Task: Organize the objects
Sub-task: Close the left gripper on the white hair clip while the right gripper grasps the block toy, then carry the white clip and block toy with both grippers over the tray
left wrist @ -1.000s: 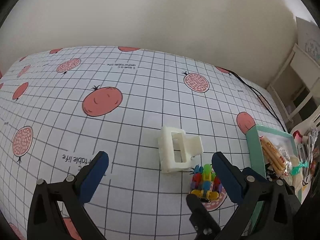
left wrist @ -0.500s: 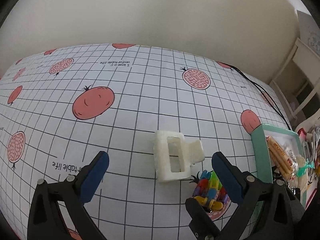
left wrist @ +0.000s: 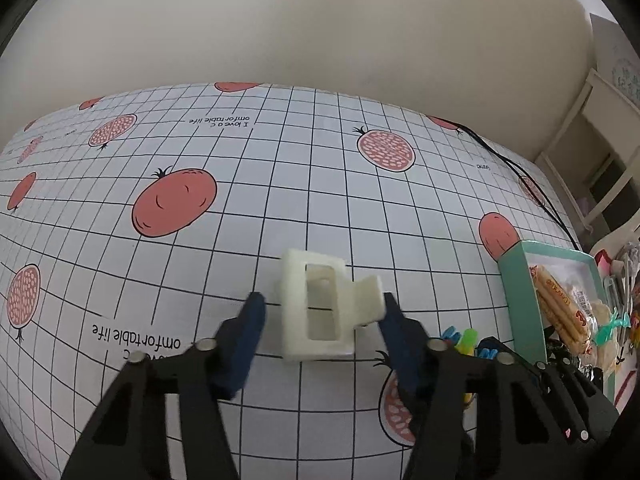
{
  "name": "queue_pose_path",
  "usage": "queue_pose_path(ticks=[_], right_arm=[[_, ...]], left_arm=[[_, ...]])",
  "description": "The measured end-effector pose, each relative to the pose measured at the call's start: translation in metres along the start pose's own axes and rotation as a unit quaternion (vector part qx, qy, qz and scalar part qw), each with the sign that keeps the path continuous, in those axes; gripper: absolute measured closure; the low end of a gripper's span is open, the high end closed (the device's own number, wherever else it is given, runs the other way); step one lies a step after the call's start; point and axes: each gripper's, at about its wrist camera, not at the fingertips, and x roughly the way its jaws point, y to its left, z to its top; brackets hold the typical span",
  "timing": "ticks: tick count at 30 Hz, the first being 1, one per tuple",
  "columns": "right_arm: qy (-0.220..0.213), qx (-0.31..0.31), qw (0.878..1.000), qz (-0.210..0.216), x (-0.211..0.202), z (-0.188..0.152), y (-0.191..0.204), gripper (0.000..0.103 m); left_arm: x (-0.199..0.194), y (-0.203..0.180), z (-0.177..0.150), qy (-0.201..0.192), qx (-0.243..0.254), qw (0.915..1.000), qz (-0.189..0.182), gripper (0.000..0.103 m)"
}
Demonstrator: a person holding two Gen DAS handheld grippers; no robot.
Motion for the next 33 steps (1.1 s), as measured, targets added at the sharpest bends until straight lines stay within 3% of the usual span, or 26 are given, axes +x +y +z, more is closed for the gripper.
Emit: queue_pose_path(ticks=[4,9,33], right_arm=[[0.0,0.004,1.0,-0.003,0.0,0.0,-0.004,0.043],[-0.001,0.007,1.0,-0.007,-0.001,0.001,-0.007,0.053],[-0.024,-0.006,0.998,0.051,-0.028,0.004,-0.011,0.055]], left_arm=[[0.001,0.001,-0.001,-0.001,0.001,1.0,0.005,0.056],[0.0,0.003,-0.001,-0.002,0.002,1.0,0.003,0.056],[-0.009,0.015,-0.005,0.012,-0.021,0.9996,-0.014,0.057]])
